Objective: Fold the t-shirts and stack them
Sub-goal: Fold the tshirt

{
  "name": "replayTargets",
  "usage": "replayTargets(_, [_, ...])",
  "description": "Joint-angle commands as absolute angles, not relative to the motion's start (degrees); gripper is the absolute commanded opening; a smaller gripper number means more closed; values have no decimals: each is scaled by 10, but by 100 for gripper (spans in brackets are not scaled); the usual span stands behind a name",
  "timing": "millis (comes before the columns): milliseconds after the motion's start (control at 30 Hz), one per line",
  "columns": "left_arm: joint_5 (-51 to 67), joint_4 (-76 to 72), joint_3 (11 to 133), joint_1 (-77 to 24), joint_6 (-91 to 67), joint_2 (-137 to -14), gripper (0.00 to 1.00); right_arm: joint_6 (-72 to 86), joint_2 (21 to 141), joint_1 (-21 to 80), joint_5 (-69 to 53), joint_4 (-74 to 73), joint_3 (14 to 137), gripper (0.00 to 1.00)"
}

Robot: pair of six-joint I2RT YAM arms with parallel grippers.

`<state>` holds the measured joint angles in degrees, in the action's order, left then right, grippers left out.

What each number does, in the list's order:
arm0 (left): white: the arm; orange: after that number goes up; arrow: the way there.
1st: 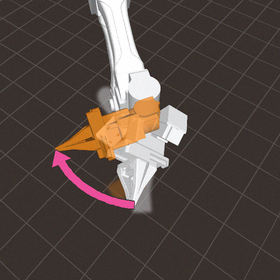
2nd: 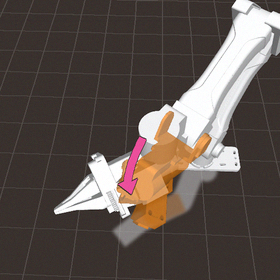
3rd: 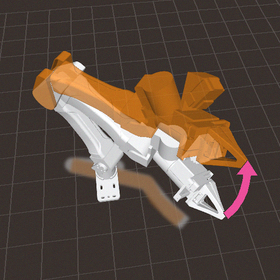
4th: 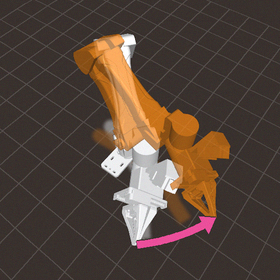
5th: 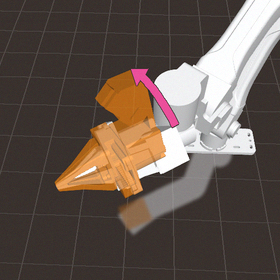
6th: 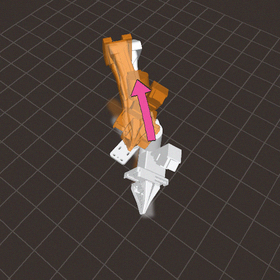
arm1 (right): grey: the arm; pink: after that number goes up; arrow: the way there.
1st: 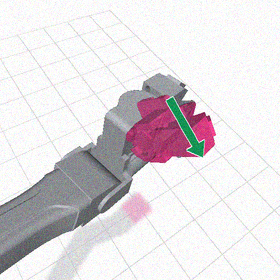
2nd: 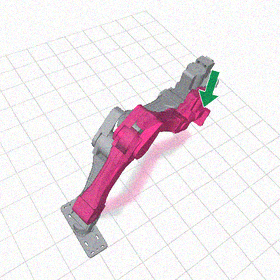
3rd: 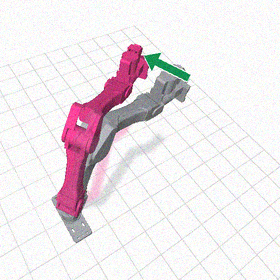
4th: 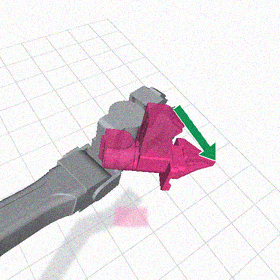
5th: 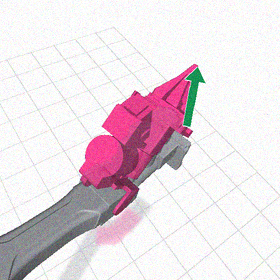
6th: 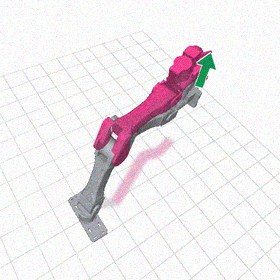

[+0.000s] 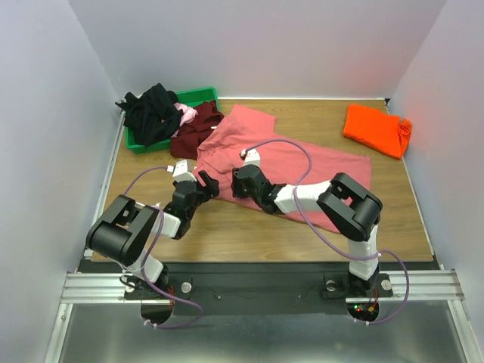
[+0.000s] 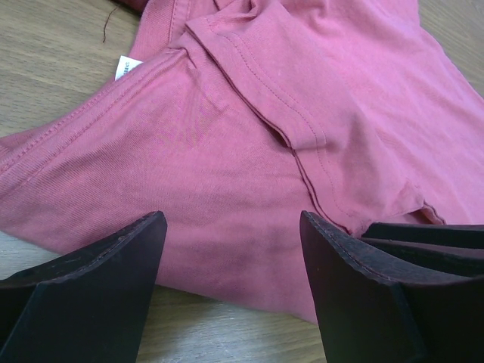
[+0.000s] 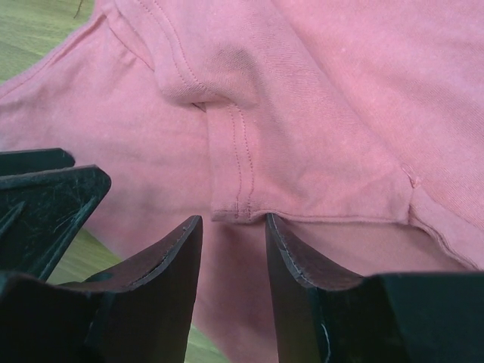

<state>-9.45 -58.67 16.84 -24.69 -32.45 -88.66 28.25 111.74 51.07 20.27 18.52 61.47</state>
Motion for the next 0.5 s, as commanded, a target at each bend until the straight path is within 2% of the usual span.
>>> replayTargets(0, [-94, -606, 164, -249, -323, -879, 82, 276, 1136, 512, 226, 221, 647, 45])
replayTargets(267, [-90, -618, 160, -253, -314, -877, 83, 266, 1164, 512, 252, 232, 668, 38])
replayTargets(467, [-93, -618, 156, -254, -318, -875, 83, 267, 1152, 513, 256, 240, 661, 21])
